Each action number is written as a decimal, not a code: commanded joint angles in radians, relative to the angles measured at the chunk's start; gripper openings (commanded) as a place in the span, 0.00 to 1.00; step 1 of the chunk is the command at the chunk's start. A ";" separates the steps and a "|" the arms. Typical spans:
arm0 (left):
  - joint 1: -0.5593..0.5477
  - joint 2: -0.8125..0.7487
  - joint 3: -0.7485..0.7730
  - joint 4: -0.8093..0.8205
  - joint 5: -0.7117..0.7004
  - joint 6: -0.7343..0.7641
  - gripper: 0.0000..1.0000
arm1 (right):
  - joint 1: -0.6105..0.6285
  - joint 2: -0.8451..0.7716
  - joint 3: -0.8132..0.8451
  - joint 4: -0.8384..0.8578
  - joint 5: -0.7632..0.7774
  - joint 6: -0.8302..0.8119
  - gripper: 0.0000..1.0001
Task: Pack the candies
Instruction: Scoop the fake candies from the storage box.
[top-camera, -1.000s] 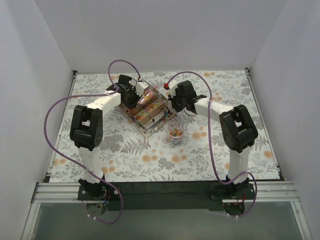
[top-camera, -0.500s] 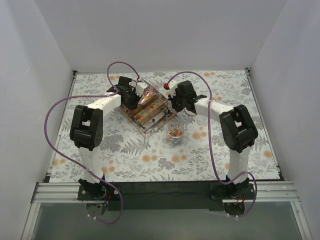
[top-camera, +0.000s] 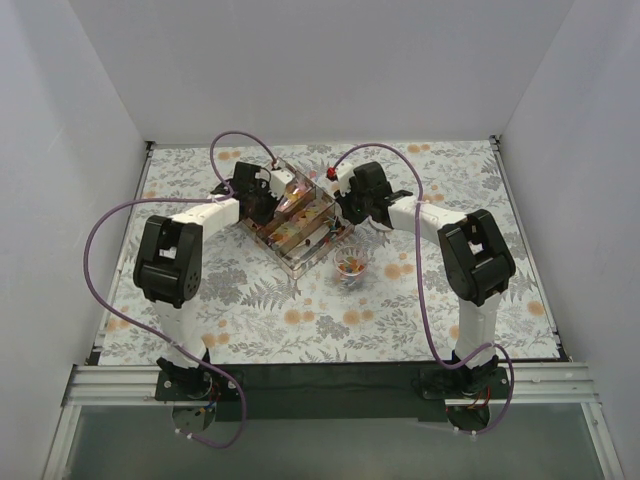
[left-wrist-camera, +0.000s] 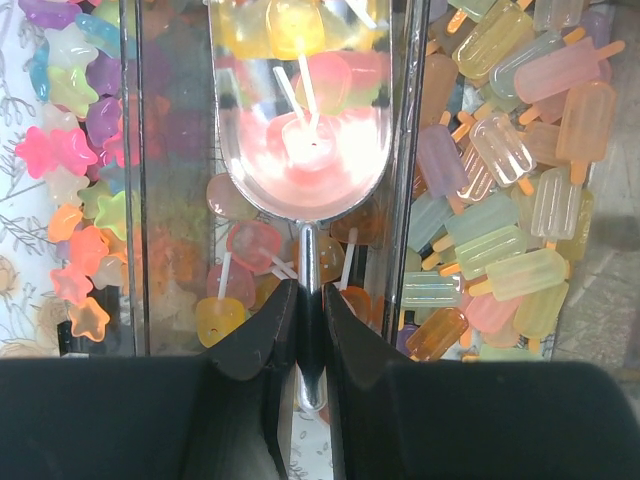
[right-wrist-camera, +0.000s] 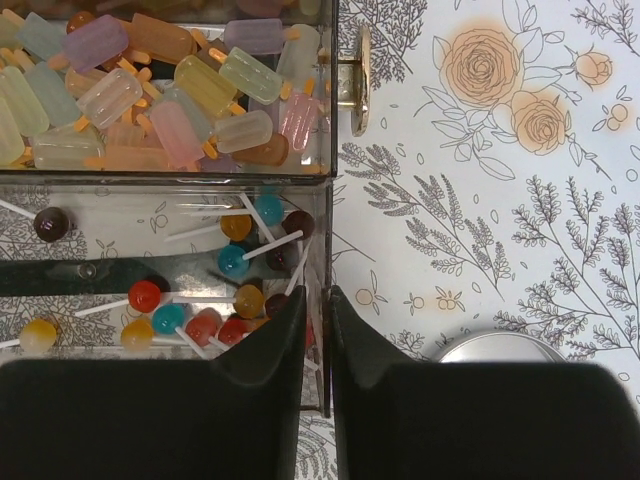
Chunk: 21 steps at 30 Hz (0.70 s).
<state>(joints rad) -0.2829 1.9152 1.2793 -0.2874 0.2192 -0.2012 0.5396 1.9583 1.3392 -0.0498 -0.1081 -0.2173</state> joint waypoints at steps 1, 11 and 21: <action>-0.015 -0.079 -0.029 -0.006 0.069 -0.015 0.00 | 0.023 -0.029 0.008 0.004 -0.024 -0.014 0.21; -0.012 -0.113 0.006 -0.018 0.028 -0.037 0.00 | 0.022 -0.104 0.000 -0.016 -0.001 -0.024 0.46; -0.010 -0.169 -0.005 -0.029 -0.017 -0.061 0.00 | 0.022 -0.220 -0.075 -0.030 0.031 -0.027 0.54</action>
<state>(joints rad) -0.2844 1.8294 1.2648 -0.3210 0.2008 -0.2489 0.5568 1.7882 1.2919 -0.0795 -0.0910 -0.2394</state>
